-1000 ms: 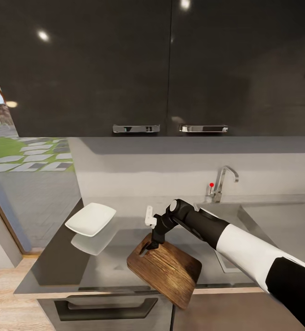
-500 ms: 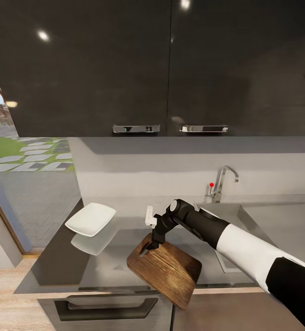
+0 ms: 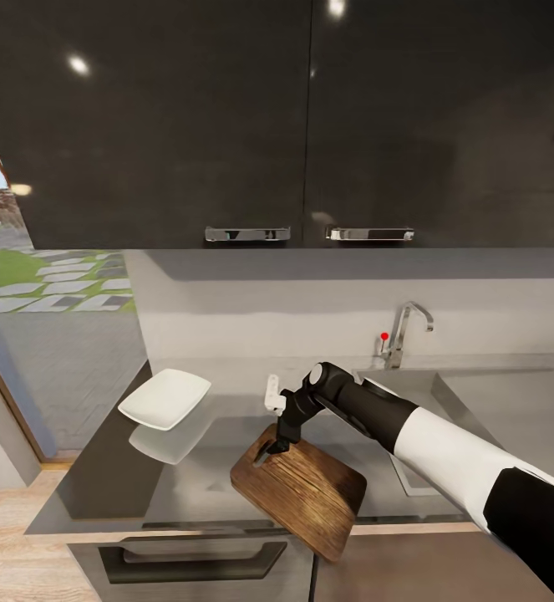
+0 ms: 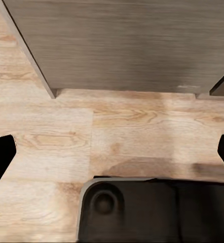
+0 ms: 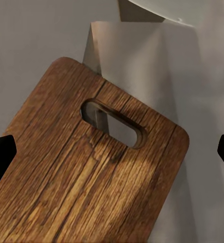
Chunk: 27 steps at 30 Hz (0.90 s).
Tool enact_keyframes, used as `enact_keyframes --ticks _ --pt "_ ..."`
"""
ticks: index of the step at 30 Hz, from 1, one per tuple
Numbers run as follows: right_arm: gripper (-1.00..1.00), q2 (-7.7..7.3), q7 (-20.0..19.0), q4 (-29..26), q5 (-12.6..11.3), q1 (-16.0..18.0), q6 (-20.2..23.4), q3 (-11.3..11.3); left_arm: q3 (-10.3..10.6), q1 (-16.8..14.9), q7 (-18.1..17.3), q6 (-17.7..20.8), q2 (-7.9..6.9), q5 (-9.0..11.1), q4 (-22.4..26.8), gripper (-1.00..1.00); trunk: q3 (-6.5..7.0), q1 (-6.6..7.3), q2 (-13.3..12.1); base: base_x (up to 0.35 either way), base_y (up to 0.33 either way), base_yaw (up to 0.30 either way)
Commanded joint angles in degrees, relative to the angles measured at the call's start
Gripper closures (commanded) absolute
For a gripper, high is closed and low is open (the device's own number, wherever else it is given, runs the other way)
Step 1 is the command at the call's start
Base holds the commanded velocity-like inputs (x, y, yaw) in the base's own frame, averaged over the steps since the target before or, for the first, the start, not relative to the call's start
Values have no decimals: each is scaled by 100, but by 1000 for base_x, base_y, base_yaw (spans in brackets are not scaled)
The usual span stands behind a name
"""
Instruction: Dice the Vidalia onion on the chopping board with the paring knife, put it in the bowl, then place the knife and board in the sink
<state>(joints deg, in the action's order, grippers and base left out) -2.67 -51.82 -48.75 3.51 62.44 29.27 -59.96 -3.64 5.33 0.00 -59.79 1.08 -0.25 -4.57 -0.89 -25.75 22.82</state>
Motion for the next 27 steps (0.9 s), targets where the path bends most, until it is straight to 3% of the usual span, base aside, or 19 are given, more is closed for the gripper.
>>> enact_keyframes --ticks 1,10,12,16,22,24,25,27 --pt "-100 -4 -22 -12 36 5 17 -6 -32 37 0 -21 -4 -17 -7 -100 -9 -4 10 0 0 0" --pt "-100 3 -21 -14 43 5 17 -6 -25 698 7 -21 -2 -41 -2 -100 -9 -4 10 0 0 0" --pt "-100 5 -21 -14 44 5 17 -6 -24 987 8 -21 28 -68 0 -100 -9 -4 10 0 0 0" --pt "-100 4 -21 -13 45 5 17 -6 -23 1360 9 -21 67 -171 0 -100 -9 -4 10 0 0 0" --pt "-100 11 -21 -14 45 5 17 -6 -23 1663 9 -21 142 -339 13 -100 -9 -4 10 0 0 0" --pt "-100 12 -21 -13 45 5 17 -6 -23 1698 10 -21 150 -372 90 -100 -9 -4 10 0 0 0" --pt "-100 12 -21 -12 45 5 17 -6 -24 1723 17 -21 162 -395 520 -100 -9 -4 10 0 0 0" --pt "-100 12 -21 -12 45 5 17 -6 -25 1729 30 -21 167 -400 856 -100 -9 -4 10 0 0 0"
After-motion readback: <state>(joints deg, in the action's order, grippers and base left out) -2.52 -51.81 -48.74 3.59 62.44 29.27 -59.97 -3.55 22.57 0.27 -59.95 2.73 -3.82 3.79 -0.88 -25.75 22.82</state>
